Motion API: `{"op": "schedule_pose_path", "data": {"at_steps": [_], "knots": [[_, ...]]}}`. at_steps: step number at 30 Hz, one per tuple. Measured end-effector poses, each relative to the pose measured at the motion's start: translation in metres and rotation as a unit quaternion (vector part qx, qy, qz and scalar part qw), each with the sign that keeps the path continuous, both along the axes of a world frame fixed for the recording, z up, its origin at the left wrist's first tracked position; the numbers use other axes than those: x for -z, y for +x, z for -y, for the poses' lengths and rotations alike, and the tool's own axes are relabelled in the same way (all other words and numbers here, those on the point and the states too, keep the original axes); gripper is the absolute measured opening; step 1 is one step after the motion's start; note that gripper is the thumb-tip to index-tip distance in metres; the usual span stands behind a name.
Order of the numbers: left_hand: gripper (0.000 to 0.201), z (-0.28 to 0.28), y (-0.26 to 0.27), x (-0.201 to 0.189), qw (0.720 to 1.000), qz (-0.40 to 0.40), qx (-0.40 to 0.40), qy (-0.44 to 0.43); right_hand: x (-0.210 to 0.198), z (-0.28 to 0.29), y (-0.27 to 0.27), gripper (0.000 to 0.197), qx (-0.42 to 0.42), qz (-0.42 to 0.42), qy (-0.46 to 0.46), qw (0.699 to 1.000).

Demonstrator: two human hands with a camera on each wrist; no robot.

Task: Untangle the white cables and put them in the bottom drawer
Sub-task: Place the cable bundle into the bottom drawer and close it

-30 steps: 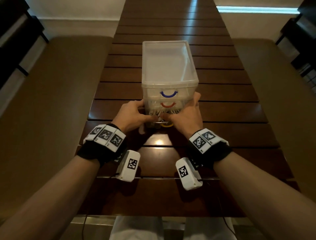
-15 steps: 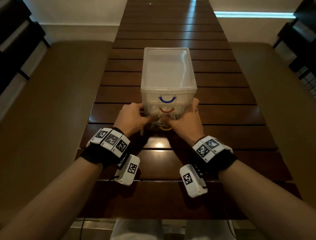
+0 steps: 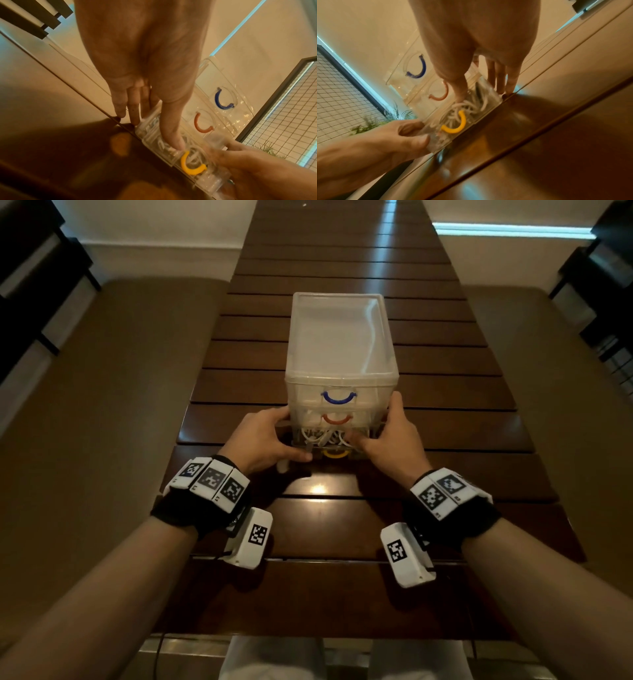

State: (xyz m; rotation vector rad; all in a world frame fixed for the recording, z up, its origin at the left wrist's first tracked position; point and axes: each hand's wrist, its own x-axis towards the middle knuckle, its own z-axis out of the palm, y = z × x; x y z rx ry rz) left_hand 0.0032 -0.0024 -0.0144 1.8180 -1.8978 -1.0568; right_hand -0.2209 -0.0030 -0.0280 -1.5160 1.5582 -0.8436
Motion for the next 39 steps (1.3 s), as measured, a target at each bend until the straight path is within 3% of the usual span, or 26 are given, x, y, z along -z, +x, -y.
{"op": "schedule_pose_path", "data": {"at_steps": [4,10,18,26,33,35,39], "knots": [[0.078,0.000,0.002,0.006,1.000,-0.013,-0.016,-0.003,-0.003,-0.005,-0.022,0.091,-0.111,0.012,0.068,0.991],[0.063,0.000,0.000,0.016,0.996,-0.035,-0.068,-0.046,0.003,-0.001,-0.021,0.061,-0.070,-0.051,-0.011,0.996],[0.053,-0.003,-0.006,0.023,0.989,-0.035,-0.111,-0.088,0.013,-0.001,-0.013,0.057,-0.018,-0.065,-0.049,0.996],[0.081,-0.011,-0.015,0.009,0.993,-0.042,-0.083,-0.069,0.004,-0.008,-0.007,0.064,-0.018,-0.039,-0.038,0.998],[0.072,-0.016,-0.020,0.006,0.990,-0.046,-0.111,-0.081,0.001,-0.009,-0.007,0.063,-0.011,-0.040,-0.031,0.999],[0.076,-0.018,-0.019,0.007,0.990,-0.070,-0.102,-0.069,0.002,-0.014,-0.006,0.072,-0.009,-0.025,-0.015,1.000],[0.093,-0.040,-0.015,0.004,0.994,-0.017,-0.095,-0.057,0.000,-0.034,-0.004,0.096,0.022,-0.041,0.011,0.999]]}}
